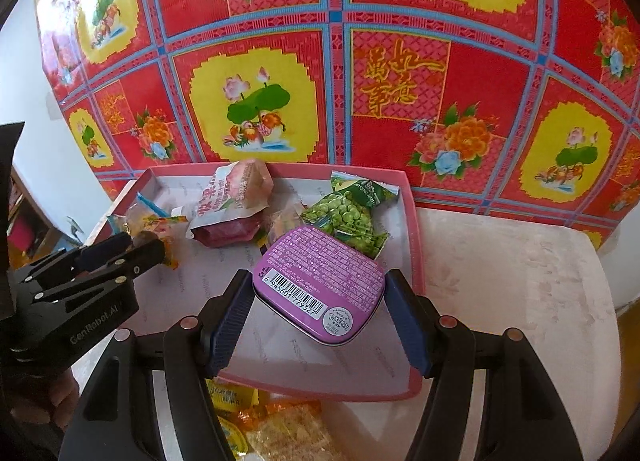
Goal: Organize snacks
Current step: 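Lift the brown candy with the left gripper while the right gripper carries the purple tin over the box, then open left gripper in the box while right gripper sets the purple tin inside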
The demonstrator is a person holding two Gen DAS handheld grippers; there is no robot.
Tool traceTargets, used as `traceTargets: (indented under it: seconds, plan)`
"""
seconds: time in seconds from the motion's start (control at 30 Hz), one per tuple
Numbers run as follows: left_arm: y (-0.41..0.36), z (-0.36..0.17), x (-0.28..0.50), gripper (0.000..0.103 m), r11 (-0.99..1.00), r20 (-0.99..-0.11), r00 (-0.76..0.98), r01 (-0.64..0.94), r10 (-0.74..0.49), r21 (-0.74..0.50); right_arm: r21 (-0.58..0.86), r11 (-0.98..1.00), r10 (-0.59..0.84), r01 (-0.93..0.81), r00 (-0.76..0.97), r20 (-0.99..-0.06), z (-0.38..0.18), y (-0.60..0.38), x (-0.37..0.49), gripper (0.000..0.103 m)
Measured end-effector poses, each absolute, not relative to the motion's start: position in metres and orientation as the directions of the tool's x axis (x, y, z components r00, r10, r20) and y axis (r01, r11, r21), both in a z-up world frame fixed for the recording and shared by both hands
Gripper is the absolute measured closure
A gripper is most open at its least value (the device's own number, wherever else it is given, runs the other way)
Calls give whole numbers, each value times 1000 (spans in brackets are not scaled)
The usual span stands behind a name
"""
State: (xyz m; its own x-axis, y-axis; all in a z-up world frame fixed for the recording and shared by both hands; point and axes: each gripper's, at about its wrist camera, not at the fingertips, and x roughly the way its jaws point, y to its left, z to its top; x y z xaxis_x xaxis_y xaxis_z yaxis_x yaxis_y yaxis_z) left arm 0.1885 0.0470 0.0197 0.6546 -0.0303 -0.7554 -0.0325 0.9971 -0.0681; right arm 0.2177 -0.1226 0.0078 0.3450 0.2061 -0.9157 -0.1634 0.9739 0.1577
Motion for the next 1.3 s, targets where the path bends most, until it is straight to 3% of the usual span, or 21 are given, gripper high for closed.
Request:
traceTargets:
  seconds: [0.4,0.63,1.3]
  plan:
    - [50,10,202,59,993,-773,633,-59,-44,-104,215,965,253,-149,315,-915,-4,-128,218,34]
    - [56,12,200,49,991,-776,629,-70,-43,-112,249,959,280,-136,324,-904,-1,-134,214,34]
    - [37,38,169,48,988,-777,624,-50,-82,-145,238,966,259,-104,373,-891,23,-155,196,33]
